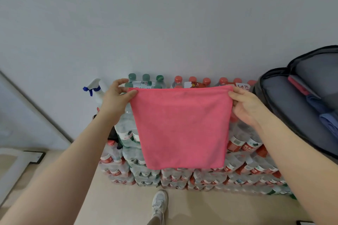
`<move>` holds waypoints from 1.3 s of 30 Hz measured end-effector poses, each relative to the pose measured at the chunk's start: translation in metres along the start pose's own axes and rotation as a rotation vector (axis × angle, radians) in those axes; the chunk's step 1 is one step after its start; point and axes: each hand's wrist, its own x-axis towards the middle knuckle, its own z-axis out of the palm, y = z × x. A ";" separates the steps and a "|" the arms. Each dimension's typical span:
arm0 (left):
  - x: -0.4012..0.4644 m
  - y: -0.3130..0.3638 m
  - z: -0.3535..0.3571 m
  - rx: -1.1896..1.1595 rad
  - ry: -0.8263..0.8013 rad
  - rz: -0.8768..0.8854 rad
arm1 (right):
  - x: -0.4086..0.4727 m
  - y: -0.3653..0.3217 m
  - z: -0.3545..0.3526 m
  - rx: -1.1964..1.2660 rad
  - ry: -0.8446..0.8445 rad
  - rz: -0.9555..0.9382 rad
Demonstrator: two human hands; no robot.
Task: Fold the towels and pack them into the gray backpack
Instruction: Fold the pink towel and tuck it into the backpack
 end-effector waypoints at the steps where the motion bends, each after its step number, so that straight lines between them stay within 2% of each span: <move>1: 0.015 -0.002 0.002 0.049 0.002 -0.004 | 0.014 0.001 0.002 -0.057 0.030 0.017; 4: 0.055 -0.003 0.011 0.247 -0.012 -0.001 | 0.052 0.002 0.014 -0.368 0.184 0.037; 7: 0.094 -0.006 0.019 0.399 0.005 0.033 | 0.086 -0.004 0.029 -0.513 0.302 -0.020; 9: 0.120 -0.006 0.024 0.415 0.014 0.032 | 0.108 -0.007 0.039 -0.505 0.331 -0.012; 14: 0.166 -0.012 0.037 0.170 -0.044 -0.132 | 0.150 -0.004 0.057 -0.325 0.391 -0.020; 18: 0.184 -0.024 0.044 0.243 -0.039 -0.083 | 0.172 0.006 0.062 -0.386 0.451 -0.093; 20: 0.184 -0.028 0.048 0.333 -0.038 -0.019 | 0.180 0.013 0.063 -0.533 0.479 -0.126; 22: 0.179 -0.033 0.052 0.532 -0.041 0.089 | 0.181 0.019 0.066 -0.873 0.500 -0.175; 23: 0.175 -0.033 0.054 0.618 -0.042 0.153 | 0.176 0.023 0.069 -1.048 0.484 -0.235; 25: 0.162 -0.033 0.060 0.695 -0.119 0.360 | 0.161 0.031 0.085 -1.227 0.358 -0.378; 27: 0.150 -0.039 0.069 0.765 -0.326 0.575 | 0.148 0.041 0.102 -1.346 0.118 -0.447; 28: 0.145 -0.043 0.074 0.827 -0.447 0.626 | 0.143 0.048 0.108 -1.421 -0.021 -0.433; 30: 0.136 -0.050 0.079 1.008 -0.617 0.566 | 0.139 0.062 0.111 -1.615 -0.239 -0.348; 31: 0.134 -0.055 0.079 1.095 -0.638 0.492 | 0.137 0.066 0.108 -1.715 -0.299 -0.295; 34: 0.128 -0.060 0.072 1.180 -0.540 0.361 | 0.131 0.066 0.083 -1.874 -0.262 -0.198; 37: 0.120 -0.059 0.060 1.174 -0.460 0.266 | 0.120 0.055 0.044 -1.841 -0.083 -0.083; 39: 0.108 -0.056 0.054 1.155 -0.428 0.216 | 0.108 0.049 0.027 -1.799 -0.024 -0.035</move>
